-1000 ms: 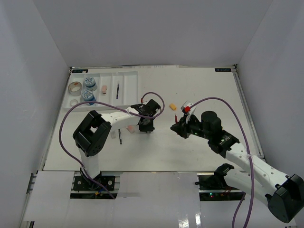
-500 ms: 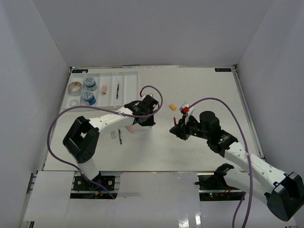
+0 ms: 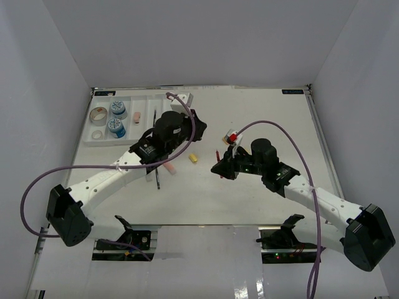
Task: Sort the stationery into containers
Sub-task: Pick up the pen cap from the center of the board, then close the pen cap on the pen.
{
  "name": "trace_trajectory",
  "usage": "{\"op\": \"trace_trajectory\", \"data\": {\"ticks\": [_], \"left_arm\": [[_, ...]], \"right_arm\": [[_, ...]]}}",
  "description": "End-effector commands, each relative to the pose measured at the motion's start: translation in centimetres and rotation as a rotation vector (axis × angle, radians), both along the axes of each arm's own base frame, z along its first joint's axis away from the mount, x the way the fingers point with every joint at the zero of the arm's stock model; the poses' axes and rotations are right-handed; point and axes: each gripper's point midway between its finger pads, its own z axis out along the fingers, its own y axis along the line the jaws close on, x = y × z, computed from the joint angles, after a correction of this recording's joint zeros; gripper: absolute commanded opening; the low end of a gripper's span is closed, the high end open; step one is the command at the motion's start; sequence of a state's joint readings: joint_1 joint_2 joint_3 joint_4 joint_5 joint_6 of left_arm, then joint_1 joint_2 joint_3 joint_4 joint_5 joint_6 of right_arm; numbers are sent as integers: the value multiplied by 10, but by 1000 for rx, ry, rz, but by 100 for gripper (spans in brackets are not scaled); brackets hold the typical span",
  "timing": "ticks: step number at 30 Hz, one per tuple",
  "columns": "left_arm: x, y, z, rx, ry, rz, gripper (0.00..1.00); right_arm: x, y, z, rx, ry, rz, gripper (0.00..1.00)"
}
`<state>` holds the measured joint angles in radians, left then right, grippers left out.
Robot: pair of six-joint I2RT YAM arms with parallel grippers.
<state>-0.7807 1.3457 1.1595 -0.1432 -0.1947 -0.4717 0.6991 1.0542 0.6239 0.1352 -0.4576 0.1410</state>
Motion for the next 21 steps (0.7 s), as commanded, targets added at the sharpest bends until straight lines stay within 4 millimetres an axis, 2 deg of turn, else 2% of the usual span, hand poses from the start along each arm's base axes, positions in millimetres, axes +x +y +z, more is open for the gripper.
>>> {"op": "trace_trajectory", "data": {"ticks": [1, 2, 5, 6, 7, 9, 10, 21], "left_arm": [[-4, 9, 51, -90, -201, -17, 0], [-6, 10, 61, -123, -237, -23, 0], [-19, 19, 72, -179, -289, -35, 0], [-23, 20, 66, -182, -285, -39, 0], [-28, 25, 74, -209, -305, -42, 0], [-35, 25, 75, -235, -321, -67, 0], [-40, 27, 82, -260, -339, -72, 0], [-53, 27, 80, -309, -357, -126, 0]], "right_arm": [[6, 22, 38, 103, -69, 39, 8], [7, 25, 40, 109, -72, 38, 8], [9, 33, 48, 147, -92, 39, 8], [12, 36, 50, 159, -101, 37, 8], [10, 38, 51, 166, -101, 42, 8], [11, 43, 51, 171, -101, 50, 8], [11, 47, 57, 181, -110, 58, 8], [22, 65, 61, 167, -122, 58, 8]]}}
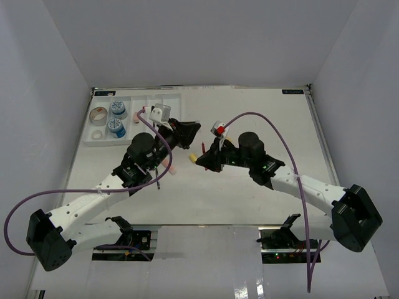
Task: Sort the stationery into containers
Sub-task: Close the pen cap on the pen.
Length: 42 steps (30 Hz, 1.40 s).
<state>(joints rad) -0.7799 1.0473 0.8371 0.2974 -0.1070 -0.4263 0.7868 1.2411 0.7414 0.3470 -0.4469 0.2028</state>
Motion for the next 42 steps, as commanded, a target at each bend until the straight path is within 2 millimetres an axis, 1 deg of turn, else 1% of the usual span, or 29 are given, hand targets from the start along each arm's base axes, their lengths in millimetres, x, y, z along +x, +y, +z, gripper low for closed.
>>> {"op": "trace_trajectory", "data": {"ticks": [1, 9, 15, 27, 34, 42], "left_arm": [[-10, 2, 14, -46, -46, -39, 0], [-11, 2, 13, -43, -53, -45, 0], [-12, -2, 10, -30, -52, -60, 0], [-10, -6, 3, -1, -47, -75, 0], [-11, -8, 2, 2, -52, -85, 0], [-12, -9, -1, 17, -55, -92, 0]], "right_arm": [[11, 9, 30, 59, -72, -10, 8], [21, 13, 30, 36, -89, -28, 8], [22, 16, 30, 36, -91, -25, 8], [27, 15, 45, 47, -127, -41, 8], [28, 14, 45, 42, -132, -49, 8], [29, 11, 52, 51, -151, -61, 8]]}}
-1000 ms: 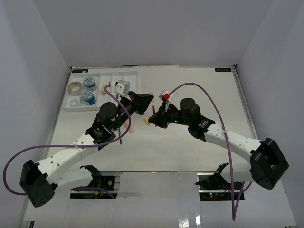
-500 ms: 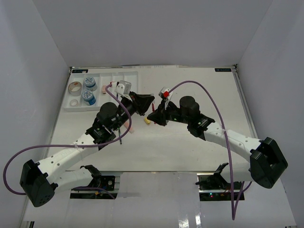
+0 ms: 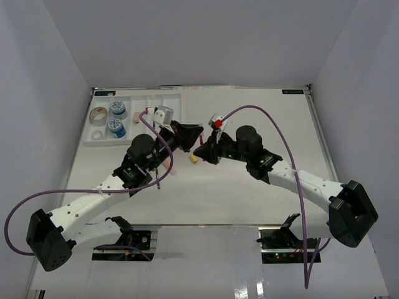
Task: Sort the stationery into containers
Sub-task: Close the pen cap on the pen.
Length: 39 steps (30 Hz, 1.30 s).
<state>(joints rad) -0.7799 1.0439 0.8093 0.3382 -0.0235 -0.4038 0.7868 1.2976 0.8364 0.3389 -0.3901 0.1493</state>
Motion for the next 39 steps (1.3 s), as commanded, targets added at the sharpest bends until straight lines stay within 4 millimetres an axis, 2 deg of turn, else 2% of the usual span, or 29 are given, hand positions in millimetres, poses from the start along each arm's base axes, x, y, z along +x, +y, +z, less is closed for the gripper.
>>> {"op": "trace_trajectory", "data": {"ticks": [1, 16, 22, 26, 29, 36, 39], "left_arm": [[-1, 0, 0, 4, -18, -13, 0], [-1, 2, -6, 13, -34, -5, 0], [-2, 3, -9, 4, -30, -2, 0], [-4, 4, -5, -10, -36, -6, 6], [-4, 4, -7, -12, -26, -6, 8], [-3, 1, -10, -5, -7, -17, 21], [-4, 1, -9, -6, -10, -17, 32]], "right_arm": [[4, 0, 34, 51, -75, -15, 8], [4, -3, 46, 68, -95, -19, 8], [6, -5, 59, 87, -117, -29, 8], [7, -6, 66, 97, -127, -32, 8], [8, -6, 70, 103, -135, -35, 8], [8, -7, 79, 108, -159, -31, 8], [8, -7, 79, 104, -163, -29, 8]]}}
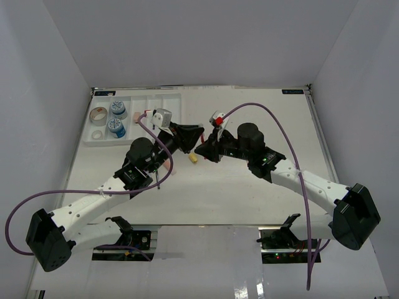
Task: Sort the stationery into containers
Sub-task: Close the pen cap on the pen.
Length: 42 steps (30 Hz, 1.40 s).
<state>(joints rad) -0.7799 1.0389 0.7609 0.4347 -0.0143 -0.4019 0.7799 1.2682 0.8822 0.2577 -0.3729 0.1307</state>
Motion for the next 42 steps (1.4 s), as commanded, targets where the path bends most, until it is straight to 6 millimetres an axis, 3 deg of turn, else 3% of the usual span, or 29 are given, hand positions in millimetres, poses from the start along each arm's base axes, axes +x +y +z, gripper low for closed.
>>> {"op": "trace_trajectory", "data": {"ticks": [1, 6, 12, 20, 26, 28, 29, 30, 31, 32, 35, 42], "left_arm": [[-2, 2, -10, 28, 29, -8, 35], [-4, 4, -3, 21, 18, -7, 64], [-13, 2, 5, 11, -11, -47, 82], [-35, 0, 35, 48, -124, -140, 85], [-28, 6, 65, 142, -187, -136, 85], [-25, 5, 65, 178, -186, -178, 85], [-22, 8, 83, 173, -210, -180, 85], [-24, 5, 86, 183, -212, -226, 85], [-18, 0, 78, 209, -179, -250, 85], [-15, 3, 90, 202, -194, -251, 85], [-11, 0, 86, 214, -176, -295, 85], [-15, -7, 77, 201, -139, -376, 77]], "right_arm": [[5, -1, 64, 115, -149, -5, 8], [4, 0, 58, 106, -140, -3, 8], [4, -1, 53, 94, -133, -1, 8], [7, -11, 46, 78, -110, 19, 8], [-8, -12, 54, 59, -115, 133, 8], [-16, -11, 49, 32, -105, 193, 8], [-18, -10, 53, 31, -111, 209, 8], [-20, -11, 51, 24, -102, 222, 8], [-24, -10, 53, 26, -100, 245, 8], [-25, -10, 56, 30, -103, 254, 8], [-27, -11, 61, 30, -131, 281, 8], [-30, -8, 67, 31, -121, 314, 8]]}}
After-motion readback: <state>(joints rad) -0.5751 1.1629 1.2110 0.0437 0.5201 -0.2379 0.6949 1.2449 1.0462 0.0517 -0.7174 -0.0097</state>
